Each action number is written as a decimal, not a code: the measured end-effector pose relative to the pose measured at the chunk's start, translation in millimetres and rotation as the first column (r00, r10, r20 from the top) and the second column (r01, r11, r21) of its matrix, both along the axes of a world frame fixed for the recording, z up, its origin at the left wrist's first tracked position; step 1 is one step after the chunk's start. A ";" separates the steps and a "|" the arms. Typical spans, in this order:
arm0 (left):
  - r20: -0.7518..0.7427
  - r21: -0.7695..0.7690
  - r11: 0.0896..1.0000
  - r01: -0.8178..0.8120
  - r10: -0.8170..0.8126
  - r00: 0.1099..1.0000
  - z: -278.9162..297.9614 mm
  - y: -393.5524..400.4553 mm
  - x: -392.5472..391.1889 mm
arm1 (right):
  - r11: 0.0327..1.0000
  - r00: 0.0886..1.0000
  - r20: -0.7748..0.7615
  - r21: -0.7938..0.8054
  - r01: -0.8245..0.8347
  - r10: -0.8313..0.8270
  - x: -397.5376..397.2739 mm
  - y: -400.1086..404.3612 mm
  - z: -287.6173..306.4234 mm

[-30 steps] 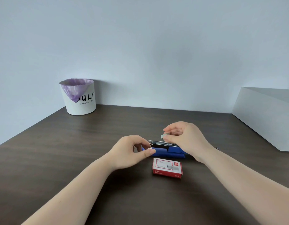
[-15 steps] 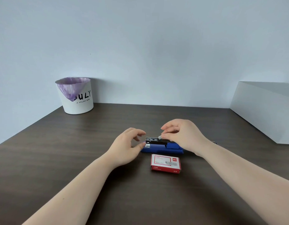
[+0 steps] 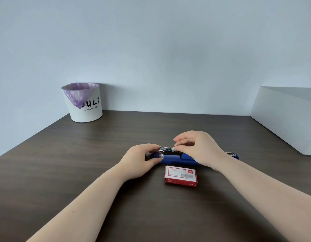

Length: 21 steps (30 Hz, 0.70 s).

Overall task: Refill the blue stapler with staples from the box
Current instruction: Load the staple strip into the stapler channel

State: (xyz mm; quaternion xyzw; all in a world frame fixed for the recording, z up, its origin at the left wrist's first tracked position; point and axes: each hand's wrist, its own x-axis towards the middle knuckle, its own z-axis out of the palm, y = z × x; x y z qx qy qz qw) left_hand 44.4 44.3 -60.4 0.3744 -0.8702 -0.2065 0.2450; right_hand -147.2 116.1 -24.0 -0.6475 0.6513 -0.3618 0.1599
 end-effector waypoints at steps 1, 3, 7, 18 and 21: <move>-0.001 -0.002 1.000 0.001 -0.001 1.000 -0.2 -0.5 0.1 | 1.000 1.000 0.020 -0.008 0.004 -0.004 -0.8 -0.3 -0.4; 0.002 0.000 1.000 -0.003 0.003 1.000 -0.9 -1.5 0.6 | 1.000 0.999 0.039 -0.016 0.012 -0.011 -1.9 -0.8 -1.4; -0.005 0.007 1.000 0.000 0.000 1.000 -1.9 -2.5 0.6 | 1.000 1.000 0.005 -0.020 0.018 -0.018 -1.3 -2.1 -3.3; -0.008 0.019 1.000 0.004 -0.004 1.000 -2.4 -3.9 1.6 | 0.999 0.973 -0.233 -0.047 -0.018 0.007 5.5 -1.8 -5.6; -0.010 0.026 1.000 0.009 -0.009 1.000 -2.7 -3.9 1.1 | 0.998 0.980 -0.198 -0.061 -0.009 -0.004 0.9 -1.1 -7.8</move>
